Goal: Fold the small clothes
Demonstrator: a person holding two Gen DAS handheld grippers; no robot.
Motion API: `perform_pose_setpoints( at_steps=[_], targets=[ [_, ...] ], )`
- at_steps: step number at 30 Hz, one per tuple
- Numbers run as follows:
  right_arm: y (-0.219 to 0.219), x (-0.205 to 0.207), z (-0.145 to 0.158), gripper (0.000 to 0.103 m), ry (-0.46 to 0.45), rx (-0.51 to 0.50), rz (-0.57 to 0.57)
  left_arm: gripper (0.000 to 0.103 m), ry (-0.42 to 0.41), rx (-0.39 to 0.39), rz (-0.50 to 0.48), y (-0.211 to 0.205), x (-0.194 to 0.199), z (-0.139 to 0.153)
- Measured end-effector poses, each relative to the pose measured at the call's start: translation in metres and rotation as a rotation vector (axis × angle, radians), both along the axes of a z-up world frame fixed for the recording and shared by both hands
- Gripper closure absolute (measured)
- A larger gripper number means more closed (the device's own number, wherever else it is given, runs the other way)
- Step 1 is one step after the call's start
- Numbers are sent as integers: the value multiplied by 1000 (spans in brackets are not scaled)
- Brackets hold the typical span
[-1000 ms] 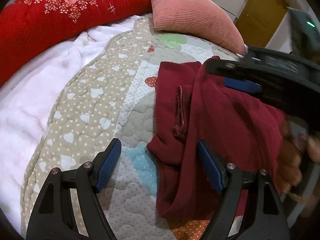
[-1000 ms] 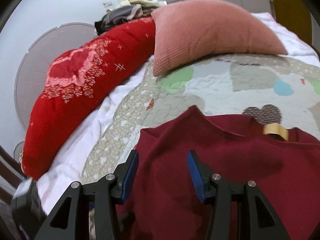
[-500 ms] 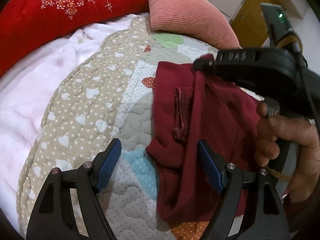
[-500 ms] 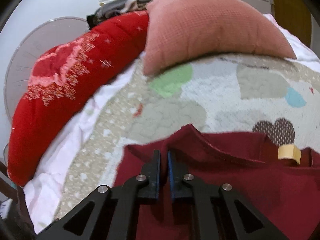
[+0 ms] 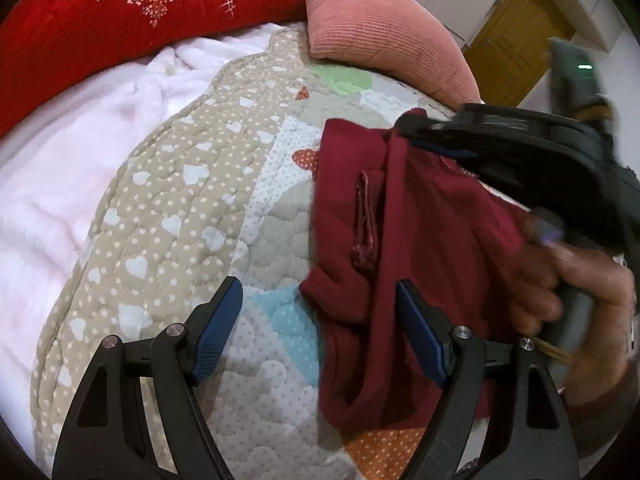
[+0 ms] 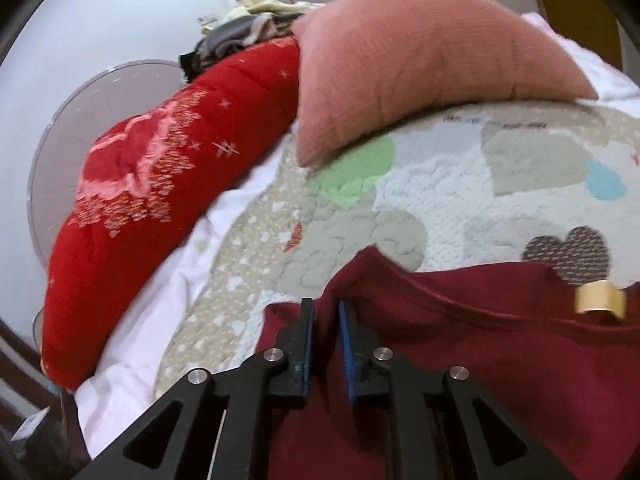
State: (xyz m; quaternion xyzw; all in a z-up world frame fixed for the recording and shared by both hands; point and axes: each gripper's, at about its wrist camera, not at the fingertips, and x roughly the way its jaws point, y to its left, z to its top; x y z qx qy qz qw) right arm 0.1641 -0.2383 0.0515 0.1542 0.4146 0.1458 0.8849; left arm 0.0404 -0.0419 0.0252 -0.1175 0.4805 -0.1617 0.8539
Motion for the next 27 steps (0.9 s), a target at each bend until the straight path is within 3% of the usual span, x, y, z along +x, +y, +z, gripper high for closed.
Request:
perform_pose_setpoints(
  at_steps=[3, 7, 13, 17, 18, 19, 20, 21, 22, 24, 27],
  targets=[
    [9, -20, 13, 91, -32, -66, 53, 24, -10, -6, 7, 1, -2, -2],
    [37, -28, 6, 92, -27, -292, 82, 24, -17, -12, 6, 1, -3, -4],
    [52, -4, -23, 92, 35, -281, 83, 23, -29, -59, -15, 7, -3, -10],
    [48, -6, -13, 91, 51, -251, 78, 22, -61, -67, -36, 6, -5, -12],
    [44, -7, -9, 86, 58, -235, 66, 21, -67, -65, -37, 5, -6, -12],
    [39, -10, -3, 64, 65, -215, 49, 21, -71, -68, -40, 5, -7, -12],
    [36, -13, 0, 49, 70, -210, 31, 21, -71, -74, -42, 6, -6, -12],
    [35, -15, 2, 22, 73, -211, 12, 21, -68, -85, -42, 7, -6, -12],
    [33, -18, 3, 16, 74, -211, -12, 21, -66, -94, -40, 8, -5, -12],
    [37, -18, 2, 16, 92, -210, -12, 21, -66, -105, -39, 10, -7, -12],
    [56, -8, -9, 16, 146, -298, 15, 21, -73, -102, -39, 9, -8, -11]
  ],
)
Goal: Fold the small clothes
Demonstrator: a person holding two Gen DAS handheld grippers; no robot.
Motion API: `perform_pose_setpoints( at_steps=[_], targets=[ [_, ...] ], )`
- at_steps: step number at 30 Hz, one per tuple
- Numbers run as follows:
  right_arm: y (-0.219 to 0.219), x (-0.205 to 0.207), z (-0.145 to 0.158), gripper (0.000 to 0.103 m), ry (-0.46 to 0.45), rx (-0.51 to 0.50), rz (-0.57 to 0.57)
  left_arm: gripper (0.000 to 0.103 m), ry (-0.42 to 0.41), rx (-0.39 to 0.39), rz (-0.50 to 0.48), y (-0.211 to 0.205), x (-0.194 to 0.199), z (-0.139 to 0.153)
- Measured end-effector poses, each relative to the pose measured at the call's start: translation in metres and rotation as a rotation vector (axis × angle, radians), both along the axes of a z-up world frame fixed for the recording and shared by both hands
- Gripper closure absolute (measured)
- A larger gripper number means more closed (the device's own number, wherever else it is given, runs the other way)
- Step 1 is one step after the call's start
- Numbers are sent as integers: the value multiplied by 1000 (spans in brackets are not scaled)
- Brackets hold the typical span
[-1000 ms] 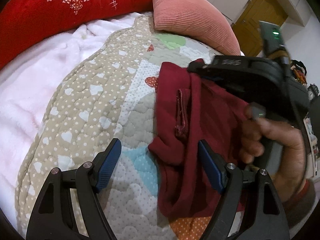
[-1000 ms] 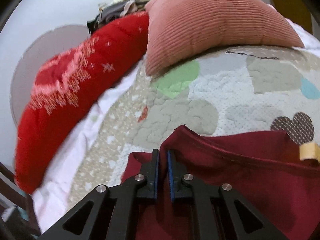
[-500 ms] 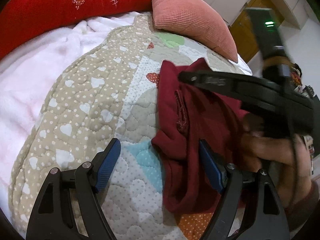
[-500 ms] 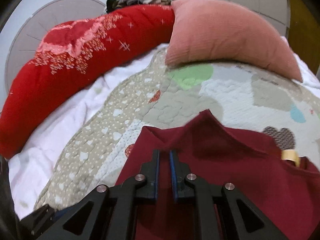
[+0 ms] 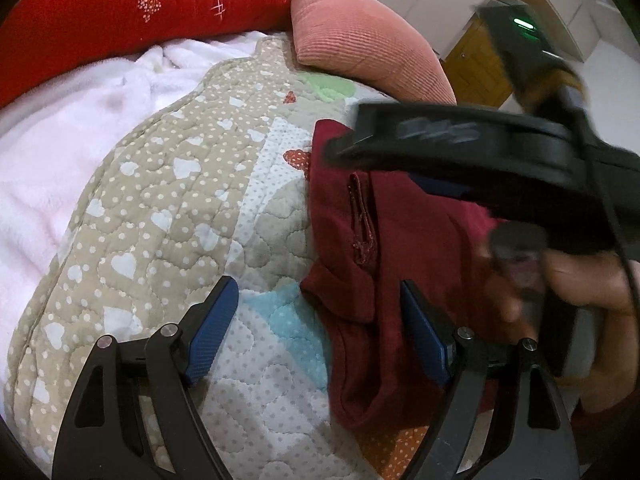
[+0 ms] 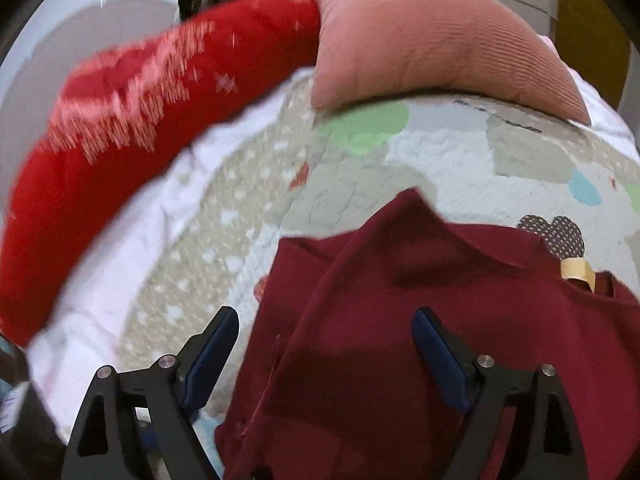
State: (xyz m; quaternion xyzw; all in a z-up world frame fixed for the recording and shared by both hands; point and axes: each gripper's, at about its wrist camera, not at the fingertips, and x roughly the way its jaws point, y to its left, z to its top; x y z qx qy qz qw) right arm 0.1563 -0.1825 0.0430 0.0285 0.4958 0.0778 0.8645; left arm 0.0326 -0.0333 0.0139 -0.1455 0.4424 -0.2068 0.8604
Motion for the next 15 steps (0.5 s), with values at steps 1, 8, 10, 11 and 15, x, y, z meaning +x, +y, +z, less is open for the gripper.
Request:
perform_pose_setpoints(
  at_steps=[1, 8, 10, 11, 15],
  targets=[
    [9, 4, -5, 16, 11, -59, 15, 21, -1, 0, 0, 0, 0, 0],
    [33, 20, -22, 12, 33, -241, 38, 21, -1, -5, 1, 1, -3, 1],
    [34, 22, -26, 11, 26, -260, 45, 21, -3, -3, 2, 1, -3, 1],
    [34, 21, -26, 11, 21, -260, 47, 21, -4, -1, 2, 0, -3, 1],
    [30, 16, -24, 26, -14, -250, 52, 21, -9, 4, 5, -1, -3, 1]
  ],
)
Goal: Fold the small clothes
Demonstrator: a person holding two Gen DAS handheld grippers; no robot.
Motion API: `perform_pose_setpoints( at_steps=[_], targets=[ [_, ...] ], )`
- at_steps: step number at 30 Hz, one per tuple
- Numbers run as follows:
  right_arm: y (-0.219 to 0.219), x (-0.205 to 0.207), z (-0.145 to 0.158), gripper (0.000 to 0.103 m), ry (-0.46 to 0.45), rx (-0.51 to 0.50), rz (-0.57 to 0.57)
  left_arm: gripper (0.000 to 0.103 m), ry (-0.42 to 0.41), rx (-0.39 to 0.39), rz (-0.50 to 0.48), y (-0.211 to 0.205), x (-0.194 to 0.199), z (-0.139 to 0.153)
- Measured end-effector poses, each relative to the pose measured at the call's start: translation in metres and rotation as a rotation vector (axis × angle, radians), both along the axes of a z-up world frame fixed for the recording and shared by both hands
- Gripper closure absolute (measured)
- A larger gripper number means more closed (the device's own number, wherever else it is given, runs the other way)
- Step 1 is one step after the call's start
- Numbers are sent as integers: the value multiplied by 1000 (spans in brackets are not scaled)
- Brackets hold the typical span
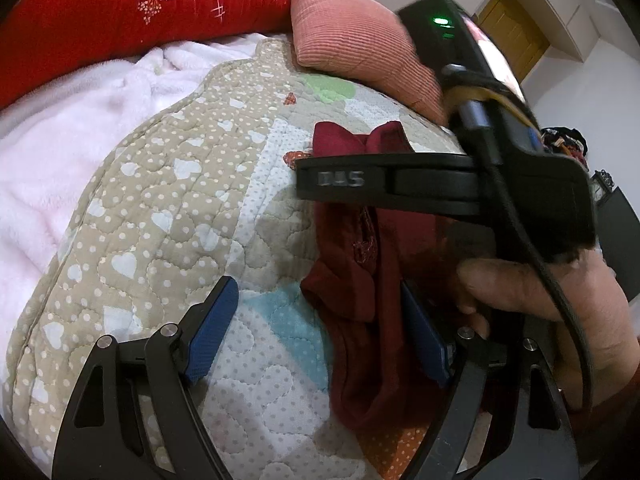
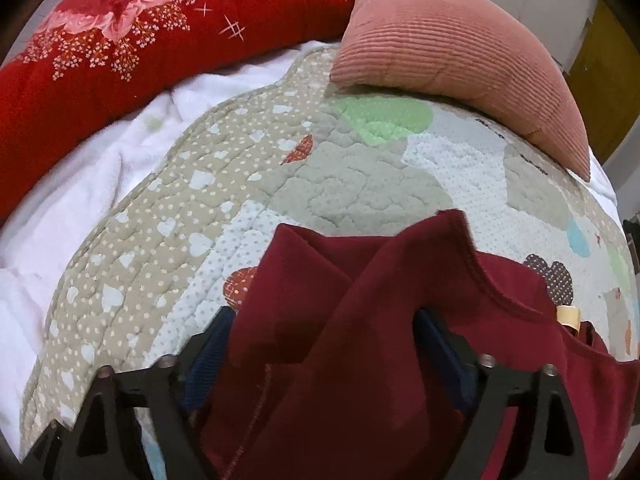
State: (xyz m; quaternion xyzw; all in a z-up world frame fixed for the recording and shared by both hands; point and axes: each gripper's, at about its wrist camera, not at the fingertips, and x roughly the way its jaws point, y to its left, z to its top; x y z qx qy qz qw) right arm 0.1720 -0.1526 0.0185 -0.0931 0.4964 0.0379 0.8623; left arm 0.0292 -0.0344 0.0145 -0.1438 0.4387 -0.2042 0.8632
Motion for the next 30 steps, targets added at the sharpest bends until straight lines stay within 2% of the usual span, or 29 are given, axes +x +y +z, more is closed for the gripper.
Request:
perform_pose_setpoints(
  at_steps=[2, 4, 7, 9, 11, 18, 20, 22, 24, 26, 30],
  targets=[
    [-8, -5, 6, 38, -12, 32, 0, 21, -4, 5, 1, -1, -1, 0],
    [-21, -10, 12, 55, -13, 83, 10, 17, -8, 4, -3, -3, -1, 0],
    [-42, -12, 21, 69, 0, 216, 5, 13, -14, 22, -14, -9, -1, 1],
    [-59, -16, 24, 73, 6, 327, -16, 12, -12, 39, -14, -12, -1, 2],
    [-67, -20, 26, 75, 7, 399, -26, 12, 5, 24, -12, -14, 1, 4],
    [-83, -29, 32, 80, -7, 523, -47, 12, 43, -117, -37, -19, 12, 11],
    [-87, -28, 31, 80, -2, 556, -52, 20, 42, -123, -74, -29, 13, 12],
    [-88, -28, 30, 80, 2, 564, -53, 39, 42, -99, -121, -40, 15, 12],
    [-87, -29, 30, 80, 4, 558, -47, 41, 16, -41, -155, -53, 13, 11],
    [-85, -30, 31, 80, 0, 545, -46, 48, -9, -10, -174, -59, 10, 12],
    [-82, -28, 31, 79, 6, 514, -48, 58, 18, -45, -170, -53, 14, 8]
  ],
)
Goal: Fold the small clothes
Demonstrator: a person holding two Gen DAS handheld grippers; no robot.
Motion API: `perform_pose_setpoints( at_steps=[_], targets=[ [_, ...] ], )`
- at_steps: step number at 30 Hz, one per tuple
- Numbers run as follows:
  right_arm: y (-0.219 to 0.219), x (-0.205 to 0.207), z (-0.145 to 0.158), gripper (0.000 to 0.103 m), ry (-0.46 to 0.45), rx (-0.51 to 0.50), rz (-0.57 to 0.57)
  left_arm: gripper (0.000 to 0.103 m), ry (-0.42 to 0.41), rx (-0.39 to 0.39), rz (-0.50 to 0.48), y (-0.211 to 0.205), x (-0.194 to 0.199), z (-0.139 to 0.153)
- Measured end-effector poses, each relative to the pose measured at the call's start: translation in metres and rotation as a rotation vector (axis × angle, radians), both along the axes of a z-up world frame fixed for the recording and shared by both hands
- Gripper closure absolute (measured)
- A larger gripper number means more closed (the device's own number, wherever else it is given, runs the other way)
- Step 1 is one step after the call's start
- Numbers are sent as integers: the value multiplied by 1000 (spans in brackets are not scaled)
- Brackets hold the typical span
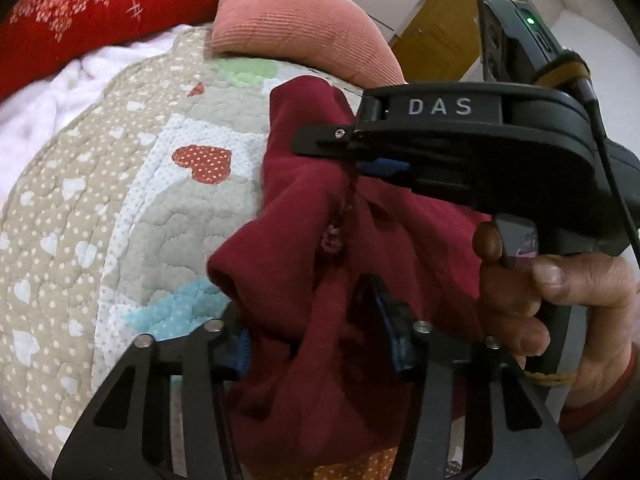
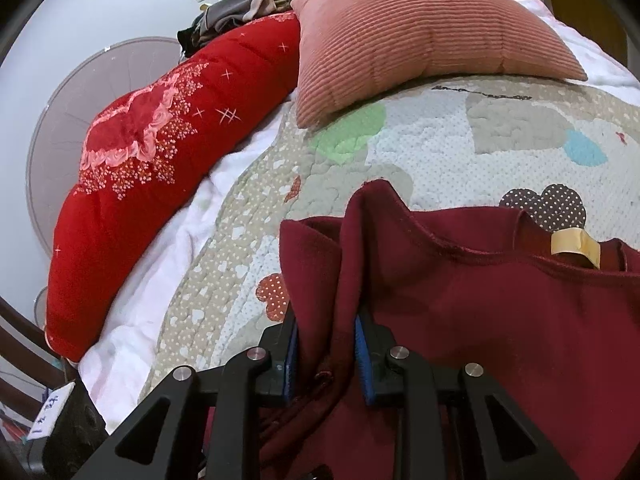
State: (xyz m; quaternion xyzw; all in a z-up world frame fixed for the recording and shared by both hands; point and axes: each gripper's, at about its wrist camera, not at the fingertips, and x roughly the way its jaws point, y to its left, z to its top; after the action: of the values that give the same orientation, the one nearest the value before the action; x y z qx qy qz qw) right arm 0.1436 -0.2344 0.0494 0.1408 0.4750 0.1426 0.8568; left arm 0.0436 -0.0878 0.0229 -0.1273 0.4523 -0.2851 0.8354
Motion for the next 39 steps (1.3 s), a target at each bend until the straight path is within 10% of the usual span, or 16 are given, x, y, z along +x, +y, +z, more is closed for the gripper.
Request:
perform_pose_setpoints(
  at_steps=[4, 27, 39],
  targets=[
    [4, 1, 3, 38, 8, -74, -19, 58, 9, -10, 6, 0, 2, -1],
    [43, 27, -21, 35, 43, -334, 105, 60, 2, -16, 18, 3, -12, -6],
    [37, 7, -10, 71, -17, -272, 69, 60, -9, 1, 20, -6, -6, -15]
  ],
)
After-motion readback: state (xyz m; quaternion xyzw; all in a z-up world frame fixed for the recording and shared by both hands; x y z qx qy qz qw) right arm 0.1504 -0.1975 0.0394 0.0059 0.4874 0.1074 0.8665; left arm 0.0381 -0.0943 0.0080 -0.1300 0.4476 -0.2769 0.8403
